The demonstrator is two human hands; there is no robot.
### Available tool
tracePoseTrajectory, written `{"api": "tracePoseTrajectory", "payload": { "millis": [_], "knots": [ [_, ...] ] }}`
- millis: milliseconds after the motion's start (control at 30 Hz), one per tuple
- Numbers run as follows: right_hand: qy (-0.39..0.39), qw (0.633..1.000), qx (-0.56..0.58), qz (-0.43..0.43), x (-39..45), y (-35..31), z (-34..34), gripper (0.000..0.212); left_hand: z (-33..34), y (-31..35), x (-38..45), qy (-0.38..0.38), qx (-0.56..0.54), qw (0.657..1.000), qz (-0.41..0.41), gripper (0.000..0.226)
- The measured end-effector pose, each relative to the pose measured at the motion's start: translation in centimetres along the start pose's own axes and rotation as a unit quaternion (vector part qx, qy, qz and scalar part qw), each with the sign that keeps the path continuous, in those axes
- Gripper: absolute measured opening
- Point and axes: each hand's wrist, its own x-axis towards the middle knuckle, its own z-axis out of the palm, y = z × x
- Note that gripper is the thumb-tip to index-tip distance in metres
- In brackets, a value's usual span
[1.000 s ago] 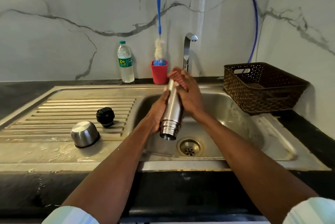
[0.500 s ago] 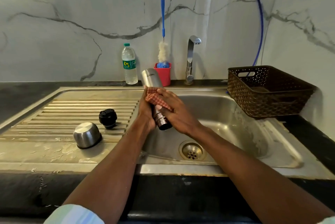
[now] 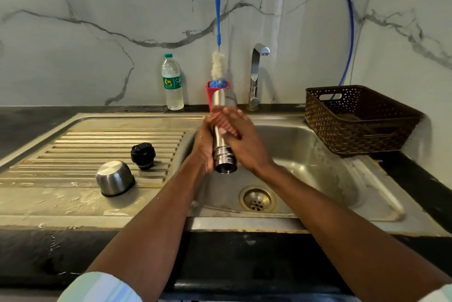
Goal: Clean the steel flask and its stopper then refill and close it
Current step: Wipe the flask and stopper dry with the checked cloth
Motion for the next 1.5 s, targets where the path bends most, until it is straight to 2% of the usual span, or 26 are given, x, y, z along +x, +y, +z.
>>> {"api": "tracePoseTrajectory", "payload": {
  "millis": [100, 167, 233, 300, 367, 500, 633, 700, 767, 900, 967, 1033, 1133, 1233, 1367, 1500],
  "knots": [
    [-0.066, 0.993, -0.074, -0.066, -0.4, 0.4, 2.1, 0.053, -1.8, 1.2, 0.5, 0.083, -0.073, 0.994, 0.023, 0.054],
    [-0.079, 0.992, -0.066, -0.077, -0.1, 0.8, 2.6, 0.052, -2.6, 1.7, 0.6, 0.077, -0.11, 0.991, 0.029, 0.053],
    [-0.07, 0.996, -0.02, -0.05, 0.2, 0.9, 2.1, 0.051, -2.6, 1.7, 0.3, 0.054, -0.092, 0.994, 0.004, 0.05],
    [-0.032, 0.999, 0.016, -0.009, 0.5, 0.9, 1.2, 0.052, -1.9, 1.2, -0.2, 0.014, -0.038, 0.999, -0.022, 0.051],
    [0.013, 1.0, -0.013, -0.007, 0.8, 0.9, -0.1, 0.054, -0.9, 0.7, -0.7, -0.02, 0.015, 0.999, -0.044, 0.053],
    [0.119, 0.992, 0.022, 0.033, 1.8, 1.2, -2.9, 0.05, 1.1, -0.4, -1.9, -0.09, 0.066, 0.988, -0.107, 0.058],
    [0.174, 0.978, 0.076, 0.087, 2.4, 2.2, -5.0, 0.054, 1.7, -1.0, -2.3, -0.101, 0.101, 0.982, -0.12, 0.076],
    [0.145, 0.984, 0.067, 0.075, 1.8, 1.8, -4.5, 0.052, 1.7, -1.0, -2.2, -0.113, 0.075, 0.986, -0.099, 0.08],
    [0.075, 0.996, 0.038, 0.025, 1.0, 0.7, -3.0, 0.049, 1.4, -0.7, -1.8, -0.117, 0.028, 0.991, -0.056, 0.071],
    [-0.066, 0.992, -0.078, -0.074, -0.2, -0.5, 0.7, 0.049, -0.9, 1.0, -0.5, -0.002, -0.038, 0.999, -0.017, 0.052],
    [-0.086, 0.988, -0.09, -0.095, -0.3, -0.2, 1.8, 0.053, -1.9, 1.7, -0.5, 0.043, -0.069, 0.997, 0.008, 0.051],
    [-0.084, 0.989, -0.071, -0.095, -0.2, 0.1, 1.8, 0.053, -2.2, 1.8, -0.5, 0.04, -0.095, 0.994, 0.025, 0.05],
    [-0.06, 0.996, -0.032, -0.051, 0.1, 0.3, 1.1, 0.056, -1.5, 1.6, -0.8, 0.0, -0.075, 0.997, 0.006, 0.045],
    [0.017, 0.999, -0.008, -0.029, 0.9, 0.5, -0.6, 0.06, -0.1, 0.9, -1.5, -0.061, -0.03, 0.997, -0.039, 0.038],
    [0.133, 0.991, -0.006, -0.006, 2.4, 1.6, -3.2, 0.053, 1.0, -0.2, -2.0, -0.104, 0.075, 0.988, -0.087, 0.051],
    [0.19, 0.979, 0.043, 0.059, 3.1, 3.1, -5.5, 0.051, 1.5, -1.0, -2.0, -0.128, 0.135, 0.976, -0.117, 0.069]
  ]
}}
